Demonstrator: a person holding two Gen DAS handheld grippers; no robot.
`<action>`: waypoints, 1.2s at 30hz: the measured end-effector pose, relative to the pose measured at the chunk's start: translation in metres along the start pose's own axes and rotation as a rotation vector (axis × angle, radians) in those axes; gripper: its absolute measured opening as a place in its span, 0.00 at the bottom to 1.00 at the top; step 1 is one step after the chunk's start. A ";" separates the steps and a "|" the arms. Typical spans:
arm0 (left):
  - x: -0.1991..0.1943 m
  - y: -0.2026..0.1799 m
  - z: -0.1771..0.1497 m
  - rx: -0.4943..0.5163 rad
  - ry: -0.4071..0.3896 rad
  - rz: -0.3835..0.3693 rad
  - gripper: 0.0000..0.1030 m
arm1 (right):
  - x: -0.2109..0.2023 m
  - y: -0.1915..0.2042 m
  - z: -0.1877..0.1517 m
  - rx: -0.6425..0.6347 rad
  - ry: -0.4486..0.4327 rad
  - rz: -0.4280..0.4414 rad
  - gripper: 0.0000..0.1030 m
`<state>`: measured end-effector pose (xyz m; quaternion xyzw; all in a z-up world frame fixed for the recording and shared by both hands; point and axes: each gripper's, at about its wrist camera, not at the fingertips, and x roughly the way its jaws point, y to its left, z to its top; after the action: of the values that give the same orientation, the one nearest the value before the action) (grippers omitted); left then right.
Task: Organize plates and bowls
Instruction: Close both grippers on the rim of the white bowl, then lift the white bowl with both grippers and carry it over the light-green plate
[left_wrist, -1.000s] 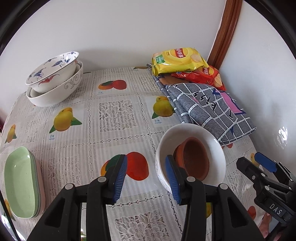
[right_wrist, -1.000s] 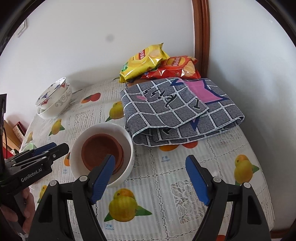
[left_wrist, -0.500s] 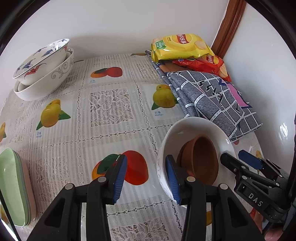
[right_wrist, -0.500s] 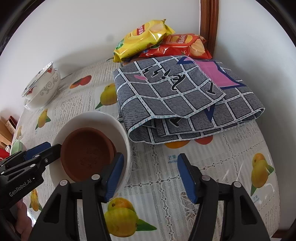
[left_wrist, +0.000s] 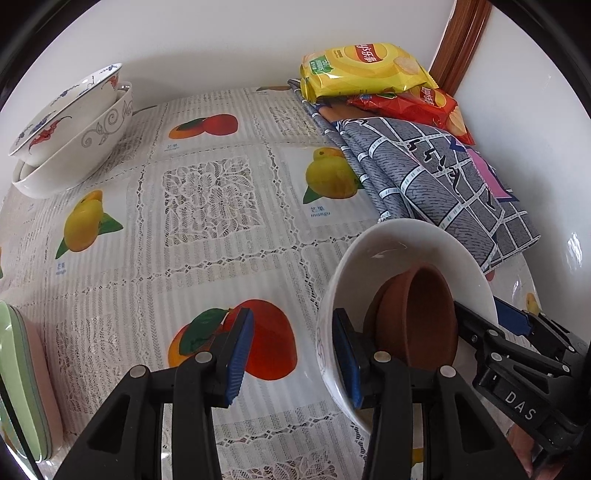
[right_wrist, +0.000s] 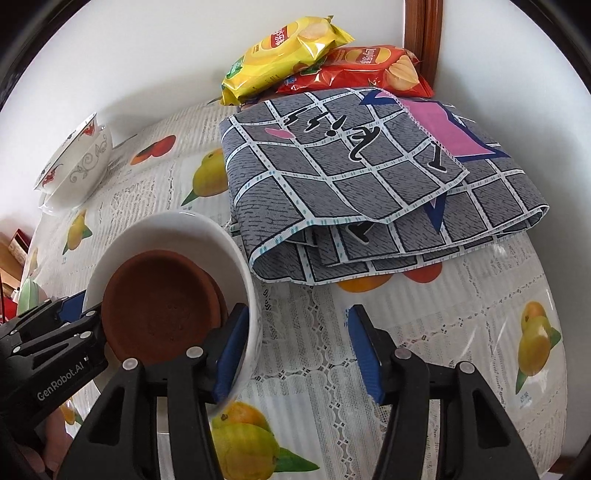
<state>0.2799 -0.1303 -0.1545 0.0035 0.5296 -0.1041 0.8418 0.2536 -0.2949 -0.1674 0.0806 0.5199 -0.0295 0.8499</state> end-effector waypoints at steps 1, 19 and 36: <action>0.000 0.001 0.000 -0.005 -0.002 -0.005 0.40 | 0.000 0.001 0.000 -0.007 -0.006 -0.004 0.52; -0.003 -0.011 -0.010 0.025 -0.046 -0.064 0.11 | -0.009 0.014 -0.010 0.007 -0.057 0.095 0.11; -0.026 -0.007 -0.023 0.012 -0.070 -0.071 0.10 | -0.032 0.017 -0.025 0.045 -0.077 0.123 0.10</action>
<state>0.2474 -0.1299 -0.1412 -0.0138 0.4990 -0.1370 0.8556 0.2196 -0.2755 -0.1481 0.1305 0.4801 0.0080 0.8674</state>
